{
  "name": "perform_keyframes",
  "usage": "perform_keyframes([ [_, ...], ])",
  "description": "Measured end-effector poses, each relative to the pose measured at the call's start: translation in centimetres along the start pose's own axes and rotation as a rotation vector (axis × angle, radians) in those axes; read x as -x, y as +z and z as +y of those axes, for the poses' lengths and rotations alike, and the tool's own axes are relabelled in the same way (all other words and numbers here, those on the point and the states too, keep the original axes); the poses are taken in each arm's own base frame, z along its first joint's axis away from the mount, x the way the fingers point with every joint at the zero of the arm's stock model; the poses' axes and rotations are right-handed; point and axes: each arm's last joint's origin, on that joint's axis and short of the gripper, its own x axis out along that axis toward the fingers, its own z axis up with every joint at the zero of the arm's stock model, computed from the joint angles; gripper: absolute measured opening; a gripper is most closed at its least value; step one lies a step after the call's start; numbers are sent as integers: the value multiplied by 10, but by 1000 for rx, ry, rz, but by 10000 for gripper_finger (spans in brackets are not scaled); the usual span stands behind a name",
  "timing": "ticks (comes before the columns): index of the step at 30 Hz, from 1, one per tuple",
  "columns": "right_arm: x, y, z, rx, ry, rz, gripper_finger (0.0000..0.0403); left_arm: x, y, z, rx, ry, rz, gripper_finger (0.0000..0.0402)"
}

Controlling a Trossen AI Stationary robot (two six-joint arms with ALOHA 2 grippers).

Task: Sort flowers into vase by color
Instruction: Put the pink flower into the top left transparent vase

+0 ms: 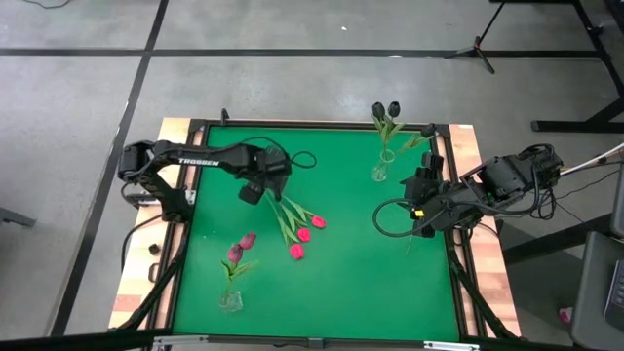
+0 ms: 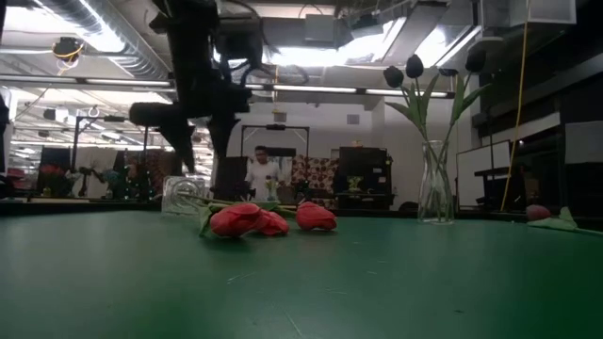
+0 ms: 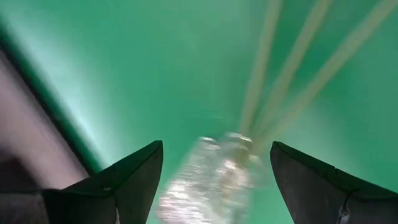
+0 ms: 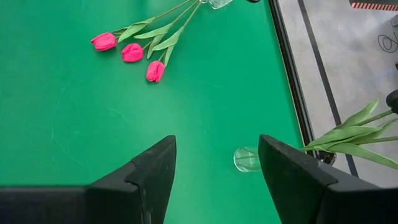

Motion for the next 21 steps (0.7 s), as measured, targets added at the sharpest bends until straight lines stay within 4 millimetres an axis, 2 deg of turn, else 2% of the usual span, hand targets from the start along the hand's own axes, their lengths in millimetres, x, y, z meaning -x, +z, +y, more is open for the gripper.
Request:
perform_keyframes([
  [6,0,0,0,1,-17,-7,227,-3,-14,0,-19,-106,54,293],
  [17,0,1,-2,4,-55,-24,227,-5,-18,5,-187,-119,30,293],
  [21,0,1,-2,1,-55,-24,227,-8,-25,12,-172,-119,29,293],
])
